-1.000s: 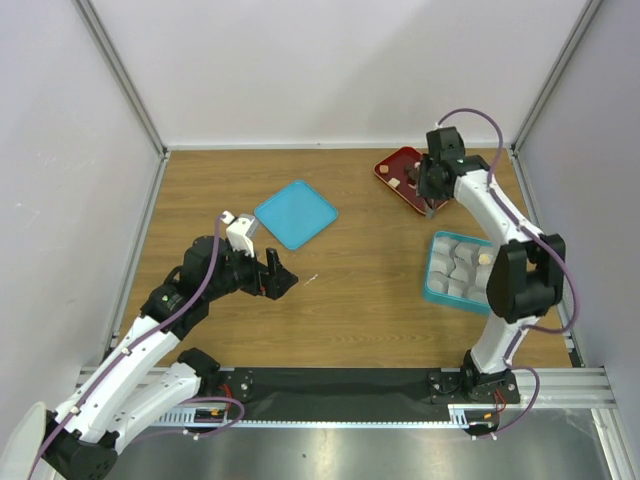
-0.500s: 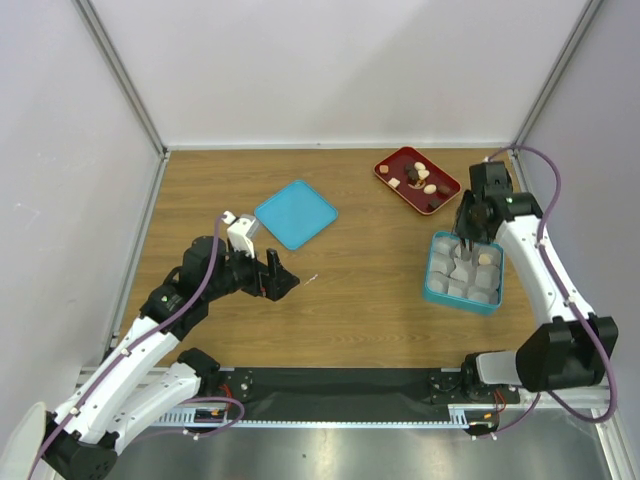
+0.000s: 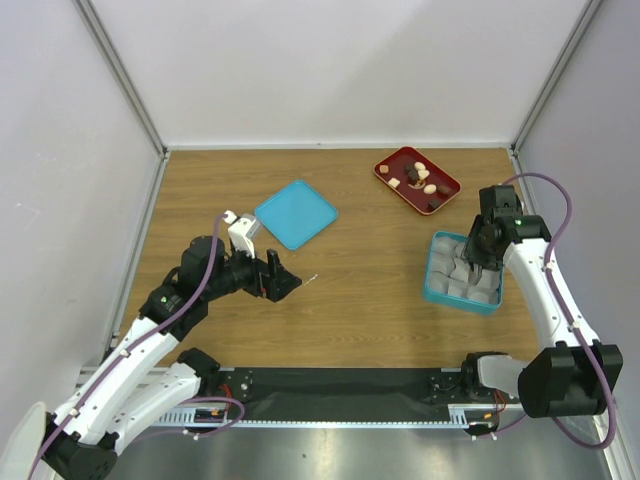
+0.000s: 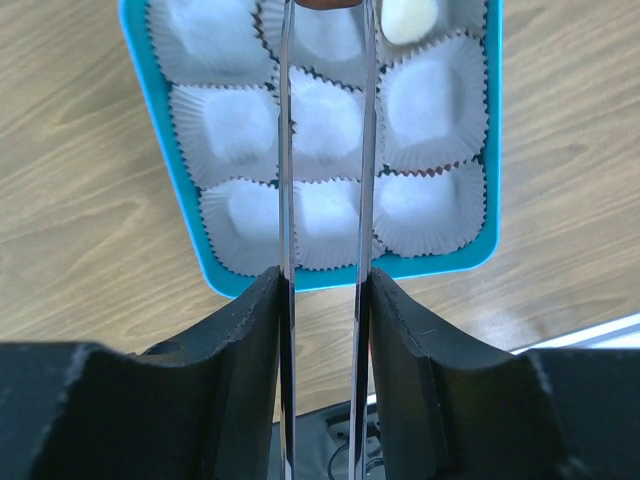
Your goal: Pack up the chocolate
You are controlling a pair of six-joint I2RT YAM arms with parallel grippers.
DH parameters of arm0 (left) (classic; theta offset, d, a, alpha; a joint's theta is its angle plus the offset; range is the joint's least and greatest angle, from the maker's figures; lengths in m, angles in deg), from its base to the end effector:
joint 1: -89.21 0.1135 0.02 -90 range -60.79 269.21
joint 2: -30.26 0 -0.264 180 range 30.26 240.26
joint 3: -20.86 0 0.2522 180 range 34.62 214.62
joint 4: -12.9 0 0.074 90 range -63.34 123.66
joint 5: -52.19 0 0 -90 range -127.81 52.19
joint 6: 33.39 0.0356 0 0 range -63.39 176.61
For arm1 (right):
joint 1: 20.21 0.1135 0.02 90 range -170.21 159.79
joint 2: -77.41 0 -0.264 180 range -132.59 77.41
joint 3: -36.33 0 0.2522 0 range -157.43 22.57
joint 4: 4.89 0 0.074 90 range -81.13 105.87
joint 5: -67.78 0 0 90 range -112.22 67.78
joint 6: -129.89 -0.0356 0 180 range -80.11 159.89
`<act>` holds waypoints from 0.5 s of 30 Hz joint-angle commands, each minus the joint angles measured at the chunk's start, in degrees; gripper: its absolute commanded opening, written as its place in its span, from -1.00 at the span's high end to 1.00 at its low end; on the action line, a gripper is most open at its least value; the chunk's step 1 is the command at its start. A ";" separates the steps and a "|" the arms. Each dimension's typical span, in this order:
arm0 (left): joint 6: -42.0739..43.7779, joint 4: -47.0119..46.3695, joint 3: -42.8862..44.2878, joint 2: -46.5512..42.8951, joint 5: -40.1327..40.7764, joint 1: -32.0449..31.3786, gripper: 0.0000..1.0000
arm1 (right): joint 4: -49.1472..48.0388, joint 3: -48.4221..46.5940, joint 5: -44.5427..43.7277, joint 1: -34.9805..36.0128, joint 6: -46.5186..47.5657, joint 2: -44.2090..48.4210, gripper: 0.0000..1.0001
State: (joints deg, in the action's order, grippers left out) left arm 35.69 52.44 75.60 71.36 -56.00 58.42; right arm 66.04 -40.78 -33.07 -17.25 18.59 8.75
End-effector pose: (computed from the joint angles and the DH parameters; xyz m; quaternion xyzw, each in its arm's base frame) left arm 0.1345 -0.0931 0.2994 0.1556 0.8266 -0.3491 0.4131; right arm 0.2238 0.0049 0.2998 0.1763 0.9510 -0.0400 0.2508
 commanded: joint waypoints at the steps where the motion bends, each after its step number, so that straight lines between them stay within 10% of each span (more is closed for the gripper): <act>1: 0.71 -2.05 -0.01 -0.58 -0.97 -0.06 -0.99 | -1.09 0.86 0.22 -0.59 -0.67 0.90 0.17; 15: 0.54 -1.96 -0.10 -0.32 -0.88 -0.06 -0.99 | -1.44 2.79 1.01 -0.15 -0.67 2.30 0.07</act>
State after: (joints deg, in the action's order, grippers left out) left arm 35.69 52.40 75.60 71.36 -56.07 58.42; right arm 65.66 -38.62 -32.04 -17.68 18.48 9.58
